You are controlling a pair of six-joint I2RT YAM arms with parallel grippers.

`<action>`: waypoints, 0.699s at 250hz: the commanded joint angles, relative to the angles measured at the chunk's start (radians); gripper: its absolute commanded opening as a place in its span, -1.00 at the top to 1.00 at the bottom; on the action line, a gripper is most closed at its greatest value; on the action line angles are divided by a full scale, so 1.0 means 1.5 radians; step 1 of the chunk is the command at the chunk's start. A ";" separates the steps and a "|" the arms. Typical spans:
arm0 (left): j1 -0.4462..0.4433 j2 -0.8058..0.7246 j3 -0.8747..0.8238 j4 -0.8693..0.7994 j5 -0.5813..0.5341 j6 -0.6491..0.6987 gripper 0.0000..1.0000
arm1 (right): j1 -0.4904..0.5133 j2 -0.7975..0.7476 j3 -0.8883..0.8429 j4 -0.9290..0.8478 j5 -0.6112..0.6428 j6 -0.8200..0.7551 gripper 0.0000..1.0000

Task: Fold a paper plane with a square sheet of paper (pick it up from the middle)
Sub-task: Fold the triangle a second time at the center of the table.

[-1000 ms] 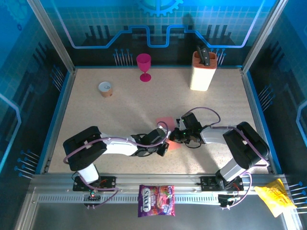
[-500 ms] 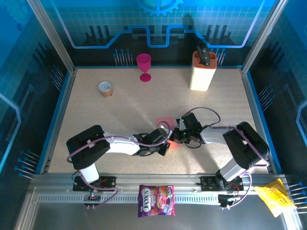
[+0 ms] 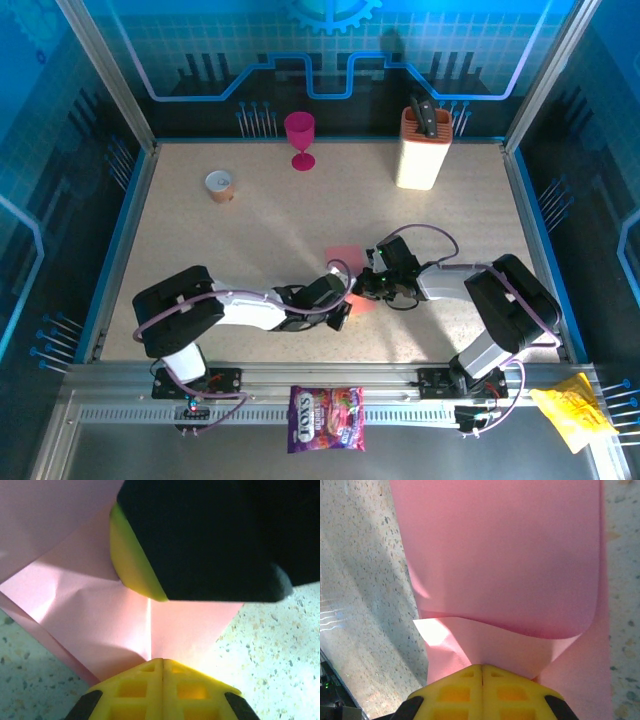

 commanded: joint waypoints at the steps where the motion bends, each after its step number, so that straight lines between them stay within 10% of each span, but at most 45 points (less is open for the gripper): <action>1: -0.026 -0.003 -0.053 -0.088 0.020 -0.032 1.00 | 0.002 0.020 -0.025 -0.081 0.054 0.001 1.00; 175: -0.042 -0.207 -0.160 -0.147 -0.048 -0.118 1.00 | 0.003 0.008 -0.014 -0.098 0.052 0.000 1.00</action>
